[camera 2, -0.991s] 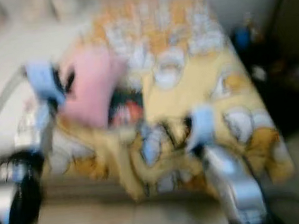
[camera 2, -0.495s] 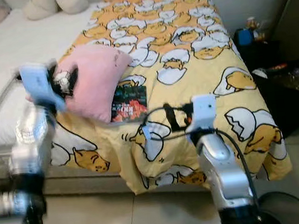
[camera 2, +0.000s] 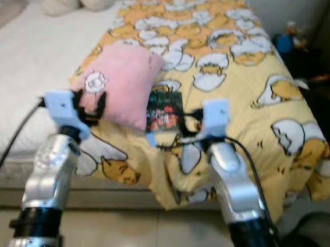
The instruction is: Clean up the room
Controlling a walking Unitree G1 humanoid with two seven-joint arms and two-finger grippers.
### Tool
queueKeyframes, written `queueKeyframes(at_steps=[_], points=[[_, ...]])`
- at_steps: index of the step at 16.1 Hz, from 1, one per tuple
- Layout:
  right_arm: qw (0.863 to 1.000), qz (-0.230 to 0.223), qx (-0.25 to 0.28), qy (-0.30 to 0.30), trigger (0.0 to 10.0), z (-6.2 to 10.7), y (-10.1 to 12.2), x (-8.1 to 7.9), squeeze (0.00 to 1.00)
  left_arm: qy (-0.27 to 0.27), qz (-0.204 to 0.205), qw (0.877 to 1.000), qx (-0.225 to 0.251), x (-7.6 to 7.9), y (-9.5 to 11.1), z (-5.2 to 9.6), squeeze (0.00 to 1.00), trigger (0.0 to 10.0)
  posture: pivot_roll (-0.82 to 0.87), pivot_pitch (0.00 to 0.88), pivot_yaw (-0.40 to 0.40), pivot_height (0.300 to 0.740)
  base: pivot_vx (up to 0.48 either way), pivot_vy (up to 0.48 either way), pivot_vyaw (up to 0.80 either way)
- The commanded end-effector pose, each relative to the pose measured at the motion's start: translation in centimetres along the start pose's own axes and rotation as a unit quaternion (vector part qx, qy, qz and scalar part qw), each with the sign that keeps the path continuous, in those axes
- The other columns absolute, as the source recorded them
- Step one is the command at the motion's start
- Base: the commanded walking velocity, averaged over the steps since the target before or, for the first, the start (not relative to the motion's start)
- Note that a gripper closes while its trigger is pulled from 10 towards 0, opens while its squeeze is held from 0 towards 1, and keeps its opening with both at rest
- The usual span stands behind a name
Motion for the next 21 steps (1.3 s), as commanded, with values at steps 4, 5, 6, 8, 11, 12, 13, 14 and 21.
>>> queueKeyframes(at_steps=[4,5,6,8,11,12,13,14,21], points=[[1.0,0.009,0.006,-0.02,10.0,0.2,-0.1,1.0,0.0,-0.028,-0.007,0.999,0.015,1.4,0.8,-0.1,0.0,10.0,-0.15,0.0,0.079,0.732,0.214,0.0,0.0],[1.0,0.009,0.006,-0.022,10.0,0.2,-0.2,1.0,0.0,-0.022,-0.021,0.999,0.02,1.5,1.0,-0.1,0.0,10.0,-0.15,0.0,0.079,0.732,0.442,0.0,0.0],[1.0,0.01,0.006,-0.023,10.0,0.1,-0.2,1.0,0.0,-0.009,-0.008,1.0,0.018,1.5,1.0,-0.2,0.0,10.0,-0.15,0.0,0.08,0.732,0.446,0.0,0.0],[1.0,0.012,0.006,-0.019,10.0,0.0,-0.2,0.9,0.0,0.006,0.012,1.0,0.014,1.7,0.8,-0.3,0.0,10.0,-0.14,0.0,0.078,0.732,0.442,0.0,0.0],[1.0,0.01,0.007,-0.011,10.0,-0.3,-0.3,0.9,0.0,0.097,0.054,0.994,-0.018,0.0,-0.4,0.5,0.0,10.0,-0.13,0.0,0.07,0.732,0.381,0.217,0.0],[1.0,0.008,0.007,-0.007,10.0,-0.4,-0.3,0.9,0.0,0.105,0.059,0.993,-0.02,0.1,-0.7,0.9,0.0,10.0,-0.13,0.0,0.066,0.732,0.315,0.36,0.0],[1.0,0.008,0.007,-0.006,10.0,-0.4,-0.3,0.9,0.0,0.104,0.055,0.993,-0.019,0.2,-0.7,1.0,0.0,10.0,-0.12,0.0,0.064,0.732,0.315,0.364,0.0],[1.0,0.006,0.001,0.005,10.0,-0.6,-0.4,0.8,0.0,0.102,0.054,0.993,-0.017,0.5,-0.6,1.1,0.0,10.0,-0.12,0.0,0.059,0.732,0.315,0.364,0.0],[0.998,0.019,0.054,0.003,10.0,-2.0,3.1,0.9,0.0,0.092,-0.028,0.991,0.09,-0.1,6.1,-0.6,0.0,10.0,-0.11,0.0,0.044,0.732,0.337,0.34,0.23]])
Point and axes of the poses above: a point about 5 cm out from each wrist's last joint towards the gripper, its own z axis pointing back from the gripper into the wrist, its own y axis along the axis of the wrist's last joint, x = y × z, the point moved 2 cm from there along -z, pointing out of the wrist towards the gripper, and after that the axes turned 3 degrees about -z, right-handed, at the moved point
